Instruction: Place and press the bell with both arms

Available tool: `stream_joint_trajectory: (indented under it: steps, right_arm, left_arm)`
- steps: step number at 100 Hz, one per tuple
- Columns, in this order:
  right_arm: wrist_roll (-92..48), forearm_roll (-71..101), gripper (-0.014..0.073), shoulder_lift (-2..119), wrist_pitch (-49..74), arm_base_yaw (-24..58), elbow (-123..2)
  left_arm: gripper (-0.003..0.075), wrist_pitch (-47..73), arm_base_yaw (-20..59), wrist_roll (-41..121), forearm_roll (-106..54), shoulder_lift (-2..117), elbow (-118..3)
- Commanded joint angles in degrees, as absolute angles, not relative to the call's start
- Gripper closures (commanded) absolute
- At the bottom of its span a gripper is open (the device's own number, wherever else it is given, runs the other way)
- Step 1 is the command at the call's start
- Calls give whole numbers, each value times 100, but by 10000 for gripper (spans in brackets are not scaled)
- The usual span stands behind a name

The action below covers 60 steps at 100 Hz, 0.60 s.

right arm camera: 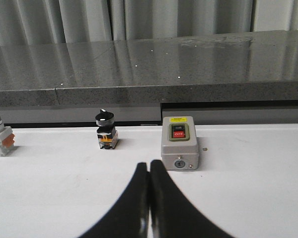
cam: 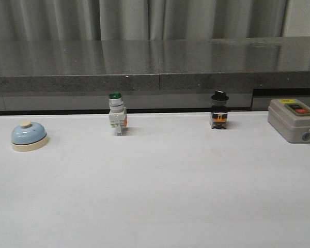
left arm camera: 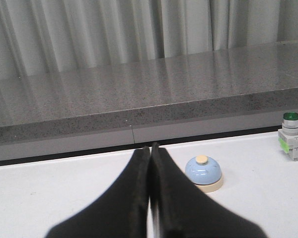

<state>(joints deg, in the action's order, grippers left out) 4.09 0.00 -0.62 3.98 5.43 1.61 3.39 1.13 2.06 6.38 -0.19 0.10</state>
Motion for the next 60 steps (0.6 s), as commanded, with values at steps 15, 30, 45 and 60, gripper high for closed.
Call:
stream_joint_trajectory:
  steps: [15, 30, 45, 60]
  right_arm:
    - [400, 0, 654, -169, -101, 510, 73]
    - [400, 0, 654, -169, -101, 510, 73]
    - [400, 0, 654, -169, -101, 510, 73]
    - [400, 0, 654, -169, -101, 510, 73]
  left_arm:
    - [740, -129, 112, 157, 627, -190, 238]
    - [740, -188, 112, 157, 627, -190, 238]
    - [740, -144, 112, 157, 602, -166, 38]
    - [740, 381, 112, 157, 366, 166, -547]
